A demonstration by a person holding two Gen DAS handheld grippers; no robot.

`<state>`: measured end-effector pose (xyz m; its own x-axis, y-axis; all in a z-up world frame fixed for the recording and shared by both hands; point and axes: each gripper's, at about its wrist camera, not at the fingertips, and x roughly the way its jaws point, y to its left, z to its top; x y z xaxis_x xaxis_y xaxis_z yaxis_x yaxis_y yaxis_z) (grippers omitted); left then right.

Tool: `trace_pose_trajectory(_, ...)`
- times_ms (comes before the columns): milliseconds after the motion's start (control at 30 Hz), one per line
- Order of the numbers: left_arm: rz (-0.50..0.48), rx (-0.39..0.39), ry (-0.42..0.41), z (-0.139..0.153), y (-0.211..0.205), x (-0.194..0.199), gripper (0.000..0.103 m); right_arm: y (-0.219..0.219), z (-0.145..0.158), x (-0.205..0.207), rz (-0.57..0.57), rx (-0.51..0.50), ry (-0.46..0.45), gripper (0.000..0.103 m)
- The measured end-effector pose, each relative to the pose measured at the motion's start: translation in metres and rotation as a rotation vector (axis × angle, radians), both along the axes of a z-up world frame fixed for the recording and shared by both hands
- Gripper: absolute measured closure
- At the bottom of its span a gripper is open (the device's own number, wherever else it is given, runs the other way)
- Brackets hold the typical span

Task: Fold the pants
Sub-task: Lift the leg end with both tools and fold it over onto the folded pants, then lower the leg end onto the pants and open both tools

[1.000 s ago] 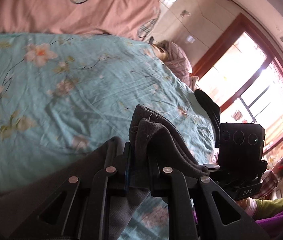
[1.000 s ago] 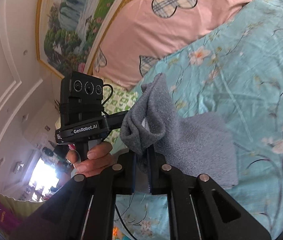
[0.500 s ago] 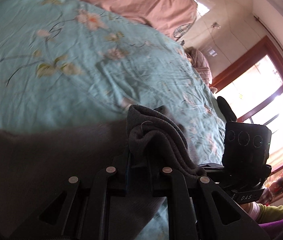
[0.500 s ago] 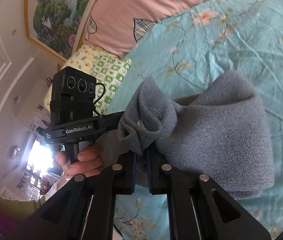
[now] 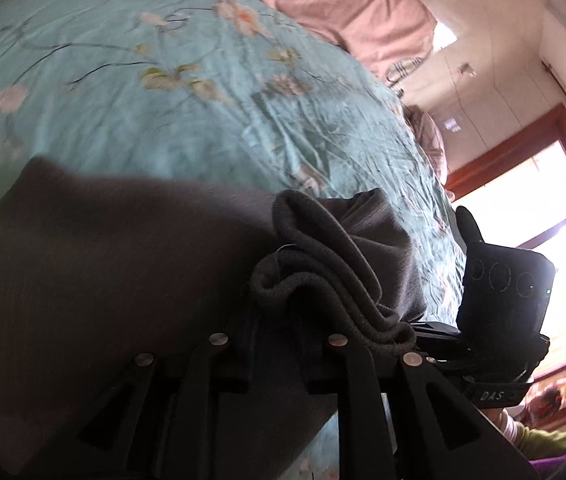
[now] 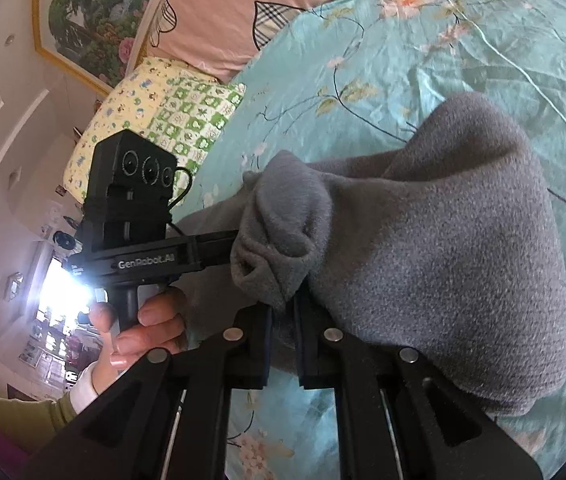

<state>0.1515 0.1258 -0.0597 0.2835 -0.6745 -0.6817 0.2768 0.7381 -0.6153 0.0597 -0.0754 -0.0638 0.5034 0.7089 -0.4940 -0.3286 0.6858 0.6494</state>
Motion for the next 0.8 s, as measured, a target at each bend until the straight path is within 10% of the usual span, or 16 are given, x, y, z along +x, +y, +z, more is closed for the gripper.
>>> trace_pose_trajectory(300, 0.188, 0.016, -0.005, 0.010, 0.042, -0.033, 0.081, 0.008, -0.001, 0.000, 0.016, -0.035, 0.018, 0.083)
trace_pose_trajectory(467, 0.308, 0.001, -0.012, 0.015, 0.071, -0.059, 0.077, 0.021, 0.008, -0.004, 0.058, -0.050, -0.017, 0.053)
trace_pose_trajectory(800, 0.545, -0.039, -0.026, 0.032, 0.124, -0.118, 0.057, 0.041, 0.045, -0.004, 0.119, -0.055, -0.106, 0.053)
